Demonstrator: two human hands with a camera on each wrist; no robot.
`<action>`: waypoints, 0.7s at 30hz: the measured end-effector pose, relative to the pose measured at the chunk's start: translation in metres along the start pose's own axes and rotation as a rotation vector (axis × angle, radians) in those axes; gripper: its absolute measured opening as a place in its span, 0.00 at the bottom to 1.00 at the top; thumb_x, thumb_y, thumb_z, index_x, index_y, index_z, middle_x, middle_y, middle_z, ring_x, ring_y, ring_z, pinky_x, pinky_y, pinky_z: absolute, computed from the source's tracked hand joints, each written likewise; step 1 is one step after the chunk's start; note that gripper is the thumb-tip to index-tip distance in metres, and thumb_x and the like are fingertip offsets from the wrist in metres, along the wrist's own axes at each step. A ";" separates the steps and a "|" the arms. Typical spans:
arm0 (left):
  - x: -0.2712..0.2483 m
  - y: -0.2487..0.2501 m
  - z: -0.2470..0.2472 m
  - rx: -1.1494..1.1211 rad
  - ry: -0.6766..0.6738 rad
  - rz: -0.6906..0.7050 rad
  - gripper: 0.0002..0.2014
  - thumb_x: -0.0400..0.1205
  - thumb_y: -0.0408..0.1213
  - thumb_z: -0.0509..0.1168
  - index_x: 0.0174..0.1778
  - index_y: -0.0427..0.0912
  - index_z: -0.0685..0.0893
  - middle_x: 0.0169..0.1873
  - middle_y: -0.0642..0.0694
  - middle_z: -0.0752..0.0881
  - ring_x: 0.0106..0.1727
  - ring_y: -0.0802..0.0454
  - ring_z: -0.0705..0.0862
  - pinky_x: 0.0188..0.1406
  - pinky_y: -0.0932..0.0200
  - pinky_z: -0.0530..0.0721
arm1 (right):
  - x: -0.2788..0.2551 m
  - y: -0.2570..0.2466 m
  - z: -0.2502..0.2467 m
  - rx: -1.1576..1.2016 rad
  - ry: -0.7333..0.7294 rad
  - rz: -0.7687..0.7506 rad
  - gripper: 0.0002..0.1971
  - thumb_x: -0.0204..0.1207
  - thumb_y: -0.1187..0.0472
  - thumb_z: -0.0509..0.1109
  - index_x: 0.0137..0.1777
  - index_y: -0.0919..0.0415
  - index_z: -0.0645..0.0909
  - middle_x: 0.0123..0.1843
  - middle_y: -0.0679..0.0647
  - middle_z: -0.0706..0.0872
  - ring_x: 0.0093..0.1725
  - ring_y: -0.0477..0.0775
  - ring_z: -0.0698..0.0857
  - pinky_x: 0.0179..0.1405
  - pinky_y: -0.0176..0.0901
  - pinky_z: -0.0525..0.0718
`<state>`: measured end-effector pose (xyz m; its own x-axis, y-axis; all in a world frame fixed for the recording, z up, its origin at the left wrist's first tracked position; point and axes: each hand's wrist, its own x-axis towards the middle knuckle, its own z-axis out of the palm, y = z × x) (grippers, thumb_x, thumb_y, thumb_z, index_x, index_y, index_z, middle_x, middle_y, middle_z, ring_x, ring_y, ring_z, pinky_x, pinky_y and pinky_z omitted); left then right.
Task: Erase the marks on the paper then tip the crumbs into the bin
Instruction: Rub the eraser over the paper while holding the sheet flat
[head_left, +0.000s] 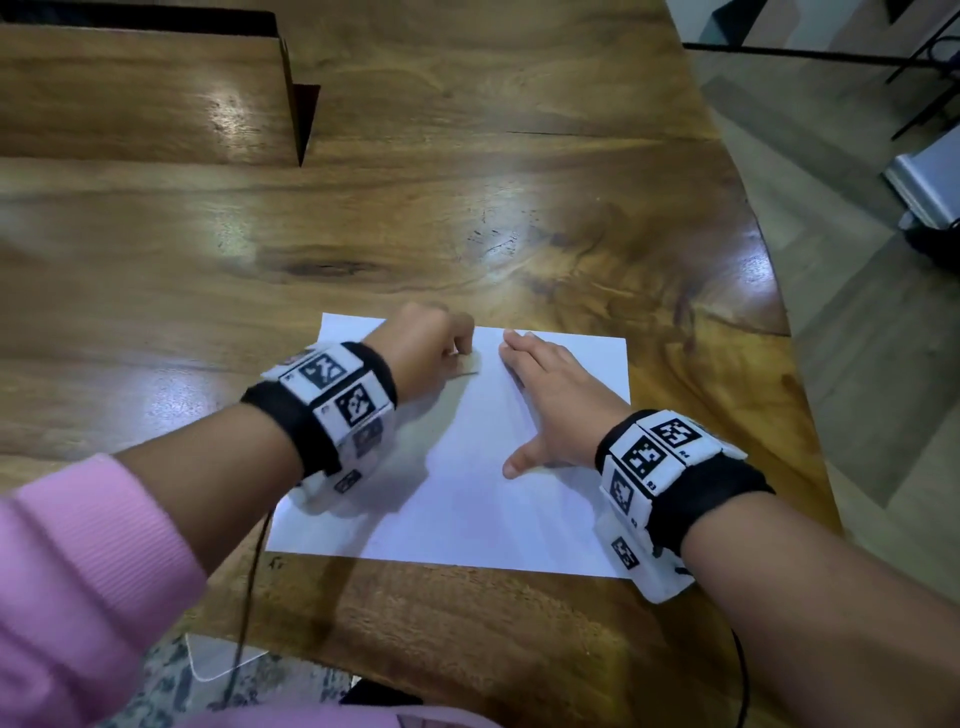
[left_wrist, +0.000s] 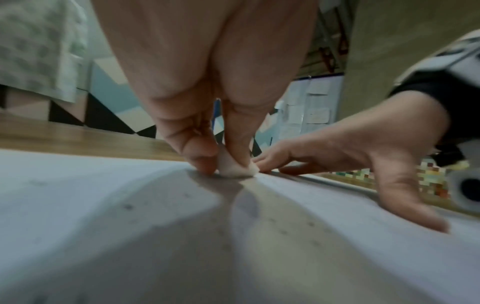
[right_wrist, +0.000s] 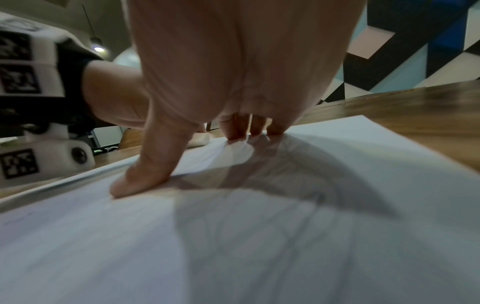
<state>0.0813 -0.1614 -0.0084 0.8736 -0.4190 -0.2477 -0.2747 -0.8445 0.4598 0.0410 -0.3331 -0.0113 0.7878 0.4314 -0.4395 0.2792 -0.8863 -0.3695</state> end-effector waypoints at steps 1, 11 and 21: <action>0.001 0.000 0.000 0.004 0.017 -0.014 0.03 0.73 0.30 0.66 0.42 0.37 0.83 0.37 0.45 0.77 0.43 0.41 0.79 0.42 0.57 0.73 | 0.000 0.000 0.000 0.002 0.000 0.001 0.62 0.59 0.44 0.82 0.84 0.58 0.44 0.85 0.46 0.40 0.83 0.46 0.40 0.78 0.35 0.43; -0.010 0.002 0.013 0.011 -0.034 0.090 0.03 0.74 0.32 0.65 0.41 0.38 0.82 0.36 0.44 0.82 0.40 0.44 0.77 0.39 0.60 0.68 | 0.000 0.000 0.000 -0.006 0.002 -0.005 0.62 0.59 0.44 0.83 0.84 0.60 0.44 0.85 0.48 0.40 0.83 0.47 0.40 0.77 0.34 0.42; -0.058 0.011 0.029 -0.025 -0.228 0.214 0.05 0.75 0.36 0.66 0.34 0.42 0.84 0.32 0.49 0.77 0.36 0.50 0.74 0.32 0.65 0.64 | 0.001 0.002 0.002 0.002 -0.003 -0.010 0.63 0.59 0.44 0.82 0.84 0.60 0.42 0.85 0.48 0.39 0.83 0.47 0.39 0.78 0.35 0.40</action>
<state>0.0156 -0.1560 -0.0131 0.6834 -0.6530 -0.3264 -0.4301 -0.7214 0.5427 0.0416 -0.3340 -0.0139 0.7833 0.4409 -0.4383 0.2858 -0.8815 -0.3758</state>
